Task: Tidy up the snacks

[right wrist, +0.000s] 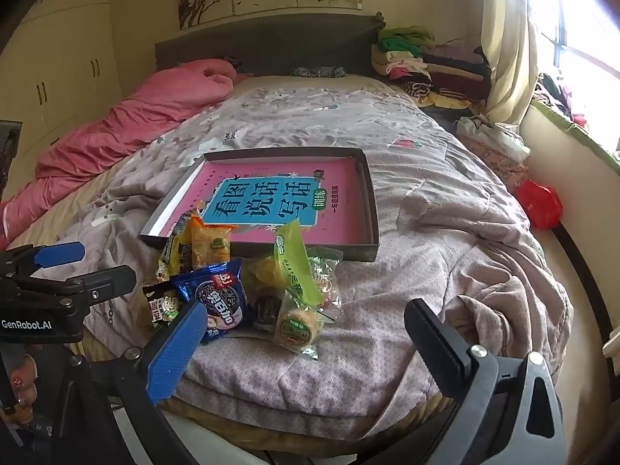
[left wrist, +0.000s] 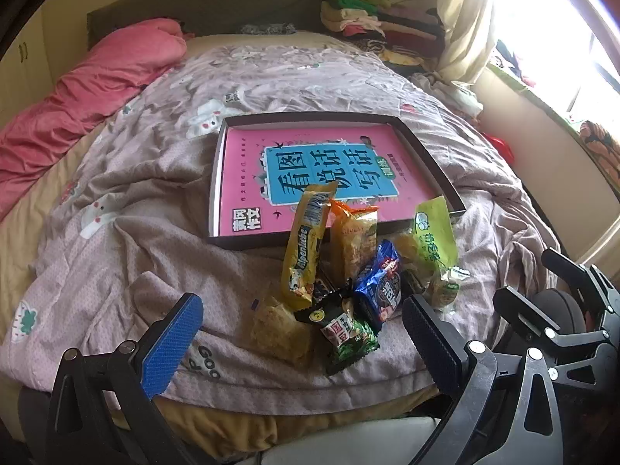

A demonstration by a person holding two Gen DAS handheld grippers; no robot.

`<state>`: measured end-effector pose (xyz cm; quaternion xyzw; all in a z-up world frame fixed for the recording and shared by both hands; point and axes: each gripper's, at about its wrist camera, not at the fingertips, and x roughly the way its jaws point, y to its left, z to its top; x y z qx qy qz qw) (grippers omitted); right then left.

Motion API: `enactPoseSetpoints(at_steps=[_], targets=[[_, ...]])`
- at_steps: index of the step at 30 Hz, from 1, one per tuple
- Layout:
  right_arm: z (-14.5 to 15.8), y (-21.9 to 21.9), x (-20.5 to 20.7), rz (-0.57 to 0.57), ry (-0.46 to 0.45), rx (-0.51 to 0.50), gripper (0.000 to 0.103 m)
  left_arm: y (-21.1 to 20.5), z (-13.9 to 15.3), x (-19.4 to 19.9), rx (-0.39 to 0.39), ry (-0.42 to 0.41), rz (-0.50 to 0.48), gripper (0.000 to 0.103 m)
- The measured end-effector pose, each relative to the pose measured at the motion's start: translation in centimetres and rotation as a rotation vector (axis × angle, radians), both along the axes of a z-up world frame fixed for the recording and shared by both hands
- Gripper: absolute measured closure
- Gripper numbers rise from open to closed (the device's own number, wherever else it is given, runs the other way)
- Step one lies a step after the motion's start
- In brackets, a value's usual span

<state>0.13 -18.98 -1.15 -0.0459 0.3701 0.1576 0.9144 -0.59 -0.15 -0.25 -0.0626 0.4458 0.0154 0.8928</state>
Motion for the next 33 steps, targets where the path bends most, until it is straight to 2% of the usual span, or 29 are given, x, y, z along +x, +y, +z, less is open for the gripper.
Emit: enactPoseSetpoints(at_steps=[33], targets=[[0.35,-0.12,-0.21,-0.001,-0.009,0.002,0.001,-0.54,0.12,-0.28,0.009,-0.003,-0.015,0.001]])
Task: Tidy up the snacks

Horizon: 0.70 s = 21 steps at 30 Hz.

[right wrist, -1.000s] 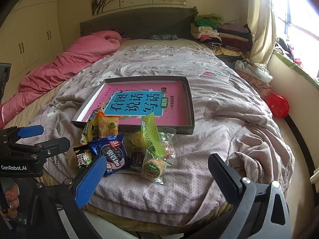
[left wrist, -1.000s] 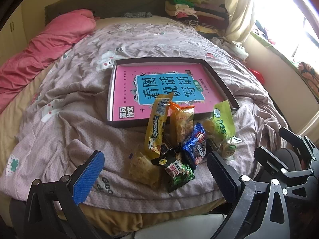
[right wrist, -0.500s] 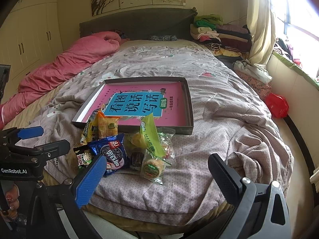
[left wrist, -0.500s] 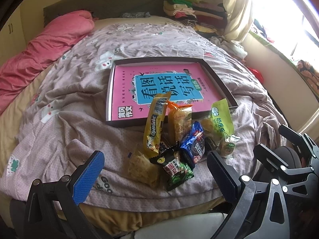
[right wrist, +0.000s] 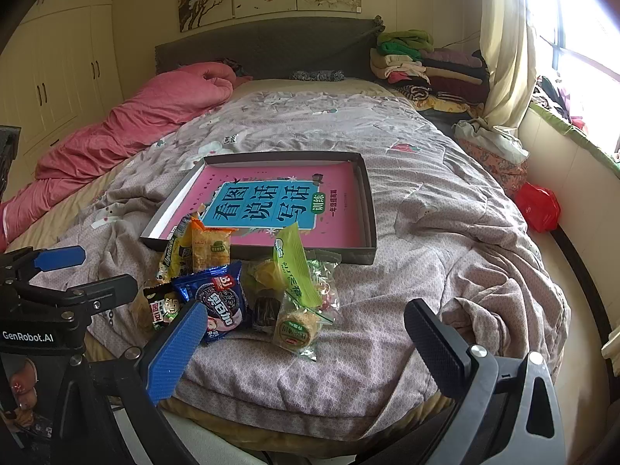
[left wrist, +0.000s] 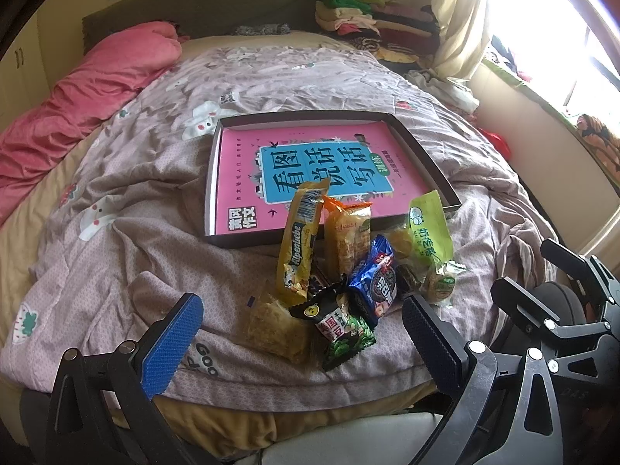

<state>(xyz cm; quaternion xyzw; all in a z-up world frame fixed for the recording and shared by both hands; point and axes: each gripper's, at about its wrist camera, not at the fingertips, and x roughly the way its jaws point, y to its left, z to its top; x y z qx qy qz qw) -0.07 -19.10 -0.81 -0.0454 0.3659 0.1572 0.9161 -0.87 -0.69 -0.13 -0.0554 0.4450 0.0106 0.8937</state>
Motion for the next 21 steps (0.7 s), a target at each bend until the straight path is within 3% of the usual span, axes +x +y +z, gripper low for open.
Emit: enactPoseSetpoints(at_steps=[21], targets=[[-0.08,-0.05,-0.04,0.002,-0.001,0.001,0.001,-0.16,-0.06,-0.04,-0.001,0.001,0.000,0.001]])
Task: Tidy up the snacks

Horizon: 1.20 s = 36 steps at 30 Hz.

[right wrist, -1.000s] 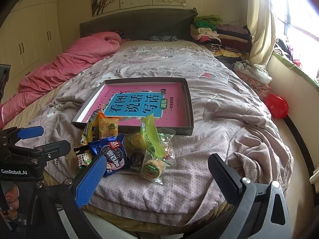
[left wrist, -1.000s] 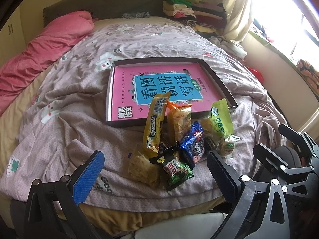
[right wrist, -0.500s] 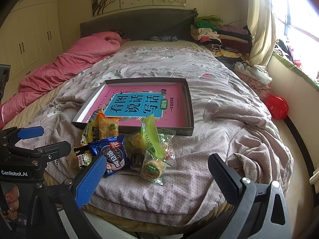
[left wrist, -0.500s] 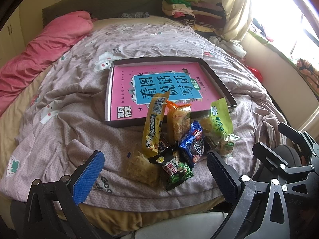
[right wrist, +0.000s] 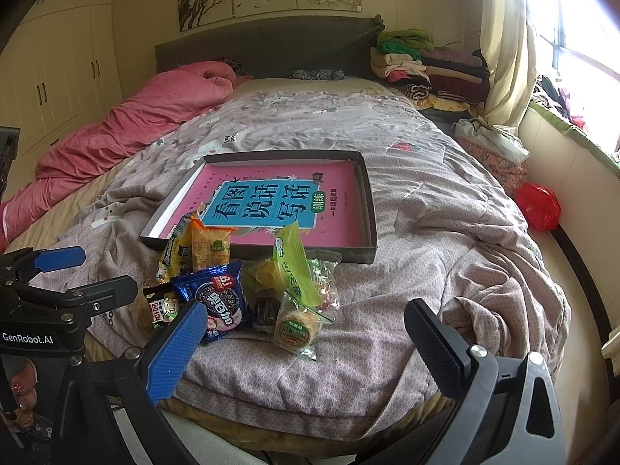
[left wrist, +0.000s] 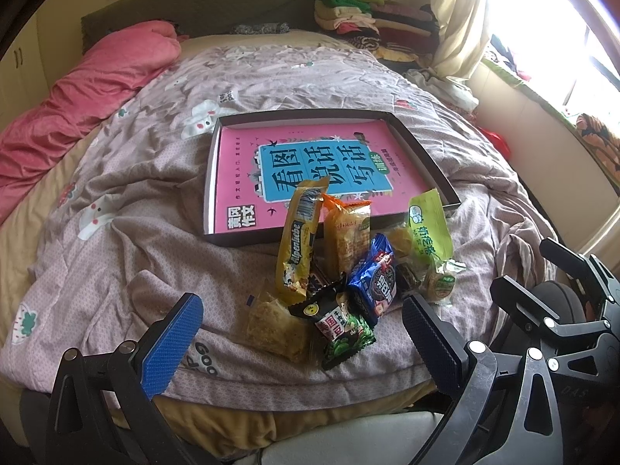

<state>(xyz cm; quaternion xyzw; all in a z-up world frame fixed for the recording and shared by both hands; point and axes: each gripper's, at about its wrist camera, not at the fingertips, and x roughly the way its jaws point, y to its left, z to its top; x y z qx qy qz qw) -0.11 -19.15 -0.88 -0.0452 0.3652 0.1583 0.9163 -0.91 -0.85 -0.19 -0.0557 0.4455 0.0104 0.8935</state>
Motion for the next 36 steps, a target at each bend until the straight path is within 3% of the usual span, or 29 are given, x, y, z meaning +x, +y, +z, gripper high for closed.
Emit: enactPoseSetpoints(at_steps=[15,31,36], targets=[[-0.6,0.0,0.4,0.001,0.024,0.015,0.000,0.6,-0.9,-0.2,-0.014,0.036,-0.002,0.001],[-2.4,-0.4,1.8,-0.017,0.121,0.041,0.000,4.1,-4.8,-0.2,-0.053,0.186,0.068,0.001],[-3.3,-0.5,2.3,-0.026,0.162,0.045,0.000,4.1,-5.9,0.5,-0.020,0.201,0.057,0.001]])
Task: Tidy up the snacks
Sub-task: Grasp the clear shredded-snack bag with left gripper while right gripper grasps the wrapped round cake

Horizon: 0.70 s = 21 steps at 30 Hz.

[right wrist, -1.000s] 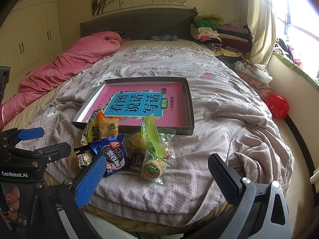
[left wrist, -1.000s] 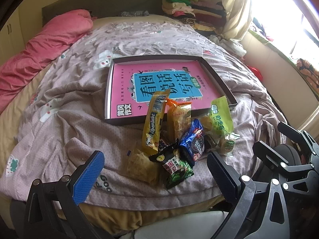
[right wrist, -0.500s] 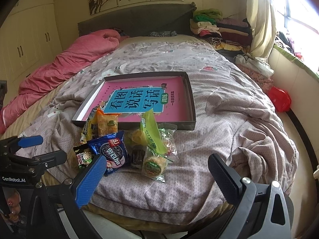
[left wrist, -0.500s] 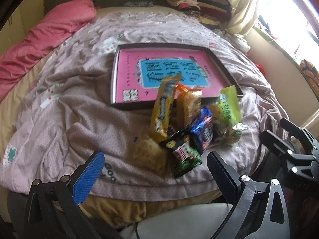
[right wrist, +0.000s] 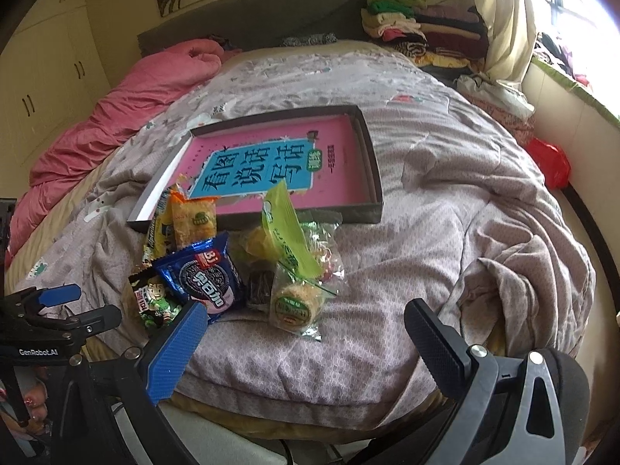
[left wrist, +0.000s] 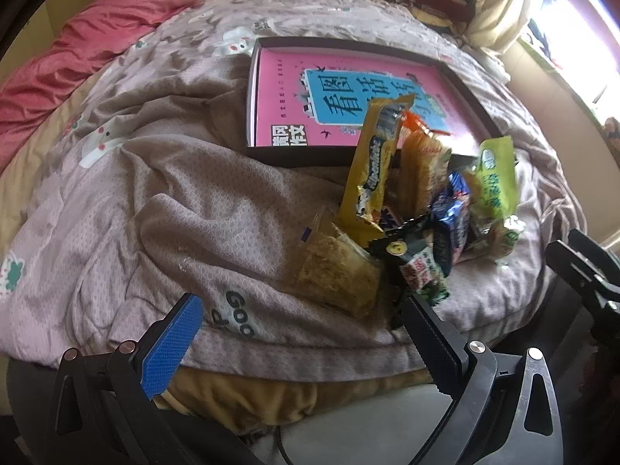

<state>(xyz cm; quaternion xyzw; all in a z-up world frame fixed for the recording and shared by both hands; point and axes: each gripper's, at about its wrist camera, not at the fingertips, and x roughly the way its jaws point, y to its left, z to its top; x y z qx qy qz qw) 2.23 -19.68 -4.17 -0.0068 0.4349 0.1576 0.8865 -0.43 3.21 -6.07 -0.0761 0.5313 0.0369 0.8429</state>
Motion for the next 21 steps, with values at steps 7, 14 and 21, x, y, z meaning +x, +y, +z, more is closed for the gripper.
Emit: enactPoseSetpoints(at_steps=[7,14,21], targets=[[-1.5,0.2,0.7,0.002,0.064,-0.002,0.000,-0.4,-1.2,1.1,0.000,0.012,-0.062,0.006],[-2.6,-0.2,1.7,-0.041,0.109,0.013,0.010,0.0,-2.4,2.4,-0.023,0.027,-0.075,0.009],[-4.1,-0.3,3.0,-0.063,0.173,0.050,0.029,0.4,-3.0,2.8,-0.046,0.021,-0.083,0.010]])
